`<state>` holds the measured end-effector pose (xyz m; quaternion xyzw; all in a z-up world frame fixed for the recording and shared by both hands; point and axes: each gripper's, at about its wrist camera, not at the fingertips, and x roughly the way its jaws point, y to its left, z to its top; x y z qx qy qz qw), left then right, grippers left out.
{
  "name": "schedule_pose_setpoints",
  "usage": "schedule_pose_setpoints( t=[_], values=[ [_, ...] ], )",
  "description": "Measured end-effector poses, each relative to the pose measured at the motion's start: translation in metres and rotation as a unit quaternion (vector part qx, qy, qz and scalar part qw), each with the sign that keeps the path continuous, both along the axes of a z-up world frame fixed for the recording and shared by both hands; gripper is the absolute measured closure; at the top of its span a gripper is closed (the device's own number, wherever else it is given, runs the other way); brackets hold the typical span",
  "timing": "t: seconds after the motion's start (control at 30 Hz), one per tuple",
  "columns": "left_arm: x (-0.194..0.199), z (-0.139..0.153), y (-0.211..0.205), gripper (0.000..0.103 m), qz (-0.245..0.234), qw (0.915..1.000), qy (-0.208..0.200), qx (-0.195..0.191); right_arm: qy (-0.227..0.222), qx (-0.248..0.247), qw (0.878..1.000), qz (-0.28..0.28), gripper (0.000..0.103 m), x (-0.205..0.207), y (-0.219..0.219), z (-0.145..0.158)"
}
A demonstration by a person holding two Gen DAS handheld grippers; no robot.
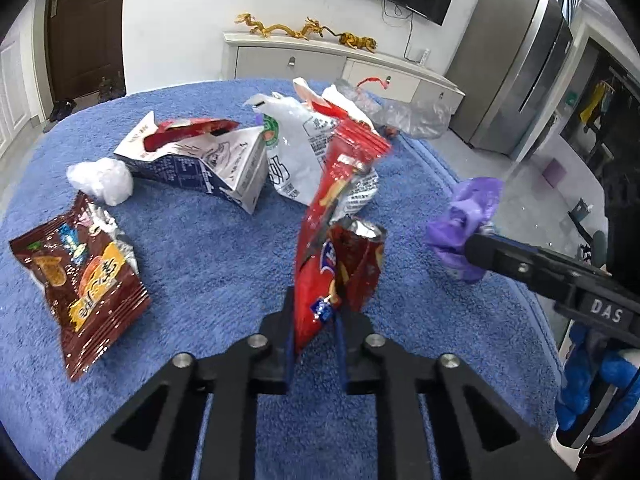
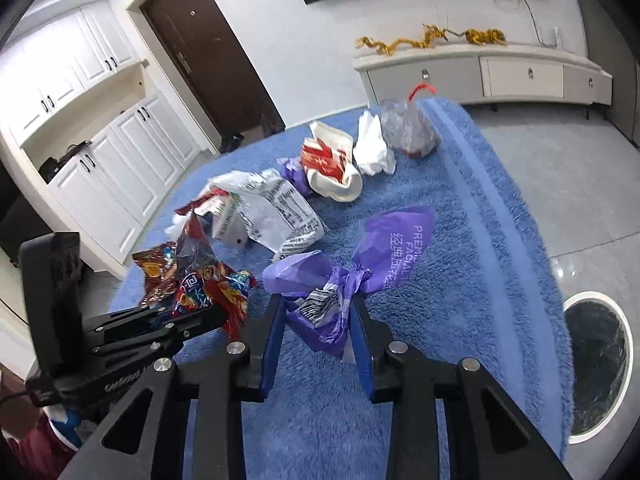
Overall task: Collect trash
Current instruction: 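Grasp the red chip bag with left gripper while right gripper grasps purple wrapper, then carry both wrappers over the trash bin and open both grippers to drop them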
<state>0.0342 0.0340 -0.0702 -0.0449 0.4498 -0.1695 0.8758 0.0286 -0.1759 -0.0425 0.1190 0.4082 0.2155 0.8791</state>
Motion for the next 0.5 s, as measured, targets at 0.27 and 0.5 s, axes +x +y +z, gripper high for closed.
schedule_pose_setpoints(
  t=[0.27,0.5],
  values=[
    [-0.025,0.037,-0.015,0.095,-0.016,0.999,-0.037,0.017,-0.031,-0.009,0.999,-0.031,0.073,-0.026,-0.042,0.022],
    [-0.017,0.055,-0.092,0.095,-0.095,0.9945,-0.039,0.022,-0.018,-0.066,0.989,-0.135,0.073,-0.037,-0.142,0.014]
  ],
)
